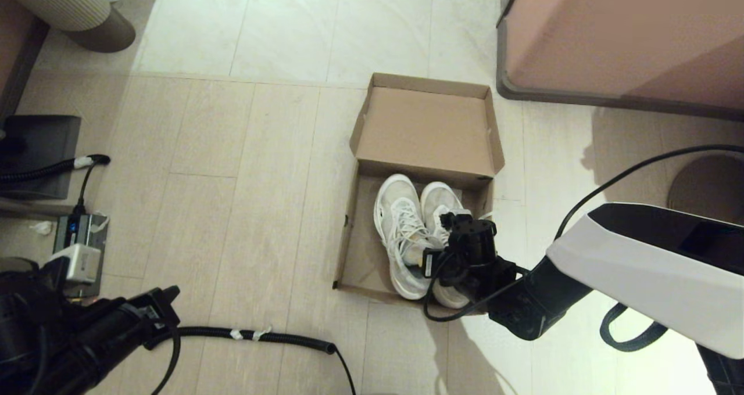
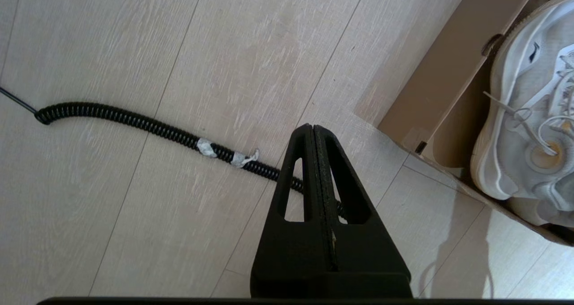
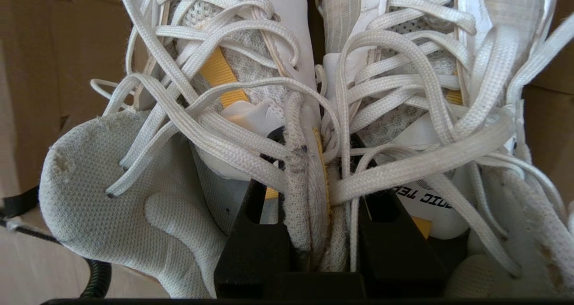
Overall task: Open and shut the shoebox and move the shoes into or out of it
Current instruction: Put the shoes into the shoe box, then close the shoe box
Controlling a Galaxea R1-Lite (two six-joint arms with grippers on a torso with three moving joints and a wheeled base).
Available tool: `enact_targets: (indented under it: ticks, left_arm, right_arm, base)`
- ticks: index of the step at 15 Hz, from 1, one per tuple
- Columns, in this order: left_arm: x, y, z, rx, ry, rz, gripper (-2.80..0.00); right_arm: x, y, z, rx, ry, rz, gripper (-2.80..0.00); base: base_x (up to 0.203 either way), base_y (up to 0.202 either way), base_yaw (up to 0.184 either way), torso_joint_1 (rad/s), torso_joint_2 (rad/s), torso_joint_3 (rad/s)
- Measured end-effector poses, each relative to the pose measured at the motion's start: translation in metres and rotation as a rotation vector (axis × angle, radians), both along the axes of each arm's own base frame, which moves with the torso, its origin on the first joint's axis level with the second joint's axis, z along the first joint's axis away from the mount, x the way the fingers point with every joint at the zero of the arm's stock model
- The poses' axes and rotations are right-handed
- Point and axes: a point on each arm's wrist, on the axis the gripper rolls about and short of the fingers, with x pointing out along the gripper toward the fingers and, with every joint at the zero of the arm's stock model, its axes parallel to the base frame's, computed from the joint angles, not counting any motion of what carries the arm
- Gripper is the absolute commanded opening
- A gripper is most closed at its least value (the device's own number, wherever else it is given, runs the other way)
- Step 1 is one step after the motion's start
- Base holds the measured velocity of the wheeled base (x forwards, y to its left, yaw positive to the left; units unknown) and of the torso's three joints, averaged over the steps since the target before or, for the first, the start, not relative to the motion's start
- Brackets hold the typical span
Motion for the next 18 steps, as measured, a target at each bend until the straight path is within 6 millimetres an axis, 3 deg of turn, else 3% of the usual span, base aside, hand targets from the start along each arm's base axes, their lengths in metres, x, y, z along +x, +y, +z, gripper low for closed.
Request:
enact_targets:
  ticks: [1, 7, 9, 10, 13, 18]
  left_arm:
    - [0.000, 0.000, 0.000, 0.001, 0.000, 0.000, -2.80]
    - [0.001, 0.000, 0.001, 0.011, -0.006, 0.022, -2.80]
    - [0.001, 0.001, 0.002, 0.016, -0.009, 0.026, -2.80]
    - [0.001, 0.001, 0.002, 0.017, -0.009, 0.026, -2.80]
    - [0.001, 0.000, 0.002, 0.019, -0.009, 0.031, -2.80]
    - [0.002, 0.001, 0.005, 0.025, -0.022, 0.052, -2.80]
  right_arm:
    - [-0.002, -0.001, 0.001, -0.004, 0.002, 0.002, 0.00]
    - [0.002, 0.000, -0.001, 0.002, 0.000, 0.001, 0.00]
    - [0.000, -0.002, 0.007, 0.013, -0.011, 0.002, 0.00]
    - [-0.005, -0.002, 0.016, 0.020, -0.022, 0.010, -2.80]
    - [-0.023, 0.006, 0.029, 0.029, -0.025, 0.049, -2.80]
    - [-0.047, 0.027, 0.019, 0.003, 0.015, 0.132, -2.80]
  base:
    - [0.000, 0.000, 0.000, 0.000, 0.00, 0.000]
    - [0.000, 0.000, 0.000, 0.000, 0.00, 0.000]
    - [0.000, 0.000, 0.000, 0.000, 0.00, 0.000]
    - [0.000, 0.000, 0.000, 0.000, 0.00, 0.000]
    - [0.000, 0.000, 0.000, 0.000, 0.00, 0.000]
    - [0.000, 0.000, 0.000, 0.000, 0.00, 0.000]
